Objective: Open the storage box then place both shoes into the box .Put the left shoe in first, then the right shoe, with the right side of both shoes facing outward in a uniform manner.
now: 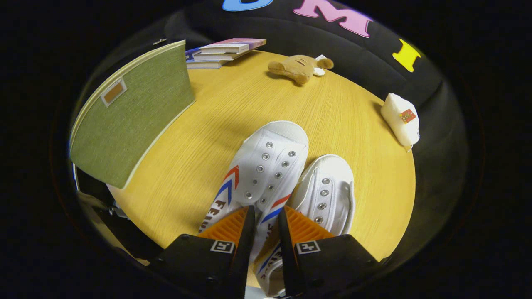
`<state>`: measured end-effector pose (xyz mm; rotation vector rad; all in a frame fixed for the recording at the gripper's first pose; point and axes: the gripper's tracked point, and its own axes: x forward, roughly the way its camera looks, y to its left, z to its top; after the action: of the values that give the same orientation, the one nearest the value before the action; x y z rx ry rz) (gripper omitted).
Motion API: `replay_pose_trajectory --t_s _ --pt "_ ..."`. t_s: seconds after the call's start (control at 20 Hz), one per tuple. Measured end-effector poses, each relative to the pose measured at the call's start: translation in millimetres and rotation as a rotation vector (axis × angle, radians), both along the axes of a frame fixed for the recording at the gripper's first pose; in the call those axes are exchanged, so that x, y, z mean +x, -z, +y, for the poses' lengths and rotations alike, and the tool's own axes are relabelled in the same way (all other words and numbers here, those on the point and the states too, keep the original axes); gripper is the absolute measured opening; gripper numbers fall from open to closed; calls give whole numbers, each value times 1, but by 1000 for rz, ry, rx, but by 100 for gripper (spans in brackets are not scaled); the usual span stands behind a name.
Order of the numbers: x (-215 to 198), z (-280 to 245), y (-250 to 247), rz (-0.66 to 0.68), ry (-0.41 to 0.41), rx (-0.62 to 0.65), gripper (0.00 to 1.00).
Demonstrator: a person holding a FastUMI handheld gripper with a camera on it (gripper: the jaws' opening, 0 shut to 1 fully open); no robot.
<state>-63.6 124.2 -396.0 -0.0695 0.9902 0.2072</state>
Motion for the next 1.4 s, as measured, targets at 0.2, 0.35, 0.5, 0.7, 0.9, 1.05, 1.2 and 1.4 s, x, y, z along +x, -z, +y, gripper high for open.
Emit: replay_pose_trajectory --t_s 0.2,0.35,0.5,0.7,0.9,1.05,1.2,1.4 --pt "4 -4 1 -3 168 222 19" --pt "8 -3 -12 -26 228 322 5" --pt "14 2 -35 -55 239 361 5" --pt "29 9 -78 -105 298 479 5" --pt "38 21 -140 -171 285 524 5" --pt "45 42 -187 -192 262 547 5" --pt "48 79 -227 -173 265 619 5" --pt "54 143 -250 -119 250 696 5"
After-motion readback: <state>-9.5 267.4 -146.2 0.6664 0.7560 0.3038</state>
